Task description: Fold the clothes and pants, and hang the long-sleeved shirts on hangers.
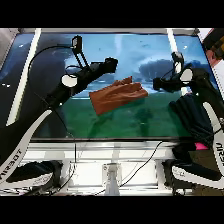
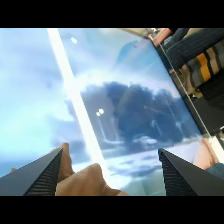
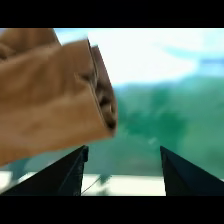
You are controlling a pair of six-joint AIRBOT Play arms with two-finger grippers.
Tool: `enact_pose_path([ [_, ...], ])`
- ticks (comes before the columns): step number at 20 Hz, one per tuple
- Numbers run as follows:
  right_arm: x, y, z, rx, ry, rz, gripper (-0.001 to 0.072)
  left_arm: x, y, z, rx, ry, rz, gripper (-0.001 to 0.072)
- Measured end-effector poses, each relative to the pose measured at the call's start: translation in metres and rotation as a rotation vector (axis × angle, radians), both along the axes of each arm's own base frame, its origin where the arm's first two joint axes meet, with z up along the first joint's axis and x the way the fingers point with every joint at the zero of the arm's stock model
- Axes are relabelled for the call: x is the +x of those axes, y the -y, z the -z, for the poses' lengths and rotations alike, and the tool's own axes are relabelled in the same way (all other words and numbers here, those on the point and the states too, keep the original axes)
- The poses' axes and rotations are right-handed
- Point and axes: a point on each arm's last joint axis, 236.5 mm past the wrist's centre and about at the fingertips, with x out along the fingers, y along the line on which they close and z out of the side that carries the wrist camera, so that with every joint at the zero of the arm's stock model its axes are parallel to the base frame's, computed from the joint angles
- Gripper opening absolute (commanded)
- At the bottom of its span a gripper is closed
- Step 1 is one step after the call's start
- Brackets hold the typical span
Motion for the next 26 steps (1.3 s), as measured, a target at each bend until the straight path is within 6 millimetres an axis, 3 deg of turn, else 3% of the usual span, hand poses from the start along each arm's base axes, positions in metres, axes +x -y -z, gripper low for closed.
enact_pose_path([
  [1, -0.004, -0.004, 0.012, 0.054, -0.029, 0.027, 0.0602, 0.0, -0.001, -0.001, -0.001, 0.001, -0.002, 0.0709],
  [3, -0.008, -0.017, 0.034, 0.162, -0.083, 0.079, 0.067, 0.0, -0.001, -0.001, -0.001, 0.0, 0.001, 0.0709],
  [9, -0.007, -0.065, 0.092, 0.465, -0.255, 0.232, 0.0669, 0.0, -0.002, -0.001, -0.001, 0.0, 0.003, 0.0709],
  [16, 0.022, -0.1, 0.115, 0.66, -0.247, 0.359, 0.0664, 0.0, -0.002, -0.001, 0.001, 0.001, 0.005, 0.0709],
  [17, 0.023, -0.106, 0.118, 0.663, -0.242, 0.362, 0.0637, 0.0, -0.002, -0.001, 0.002, 0.001, 0.005, 0.0709],
  [20, 0.032, -0.121, 0.125, 0.642, -0.199, 0.356, 0.0436, 0.0, -0.002, -0.001, 0.002, 0.001, 0.004, 0.0709],
  [22, 0.041, -0.131, 0.125, 0.622, -0.15, 0.344, 0.0137, 0.0, -0.002, -0.001, 0.001, 0.001, 0.005, 0.0709],
  [23, 0.046, -0.134, 0.123, 0.601, -0.119, 0.327, 0.0021, 0.0, -0.002, -0.001, 0.002, 0.001, 0.005, 0.0709],
  [26, 0.073, -0.139, 0.102, 0.584, 0.004, 0.293, 0.0014, 0.0, -0.002, -0.003, 0.0, 0.005, 0.004, 0.0709],
])
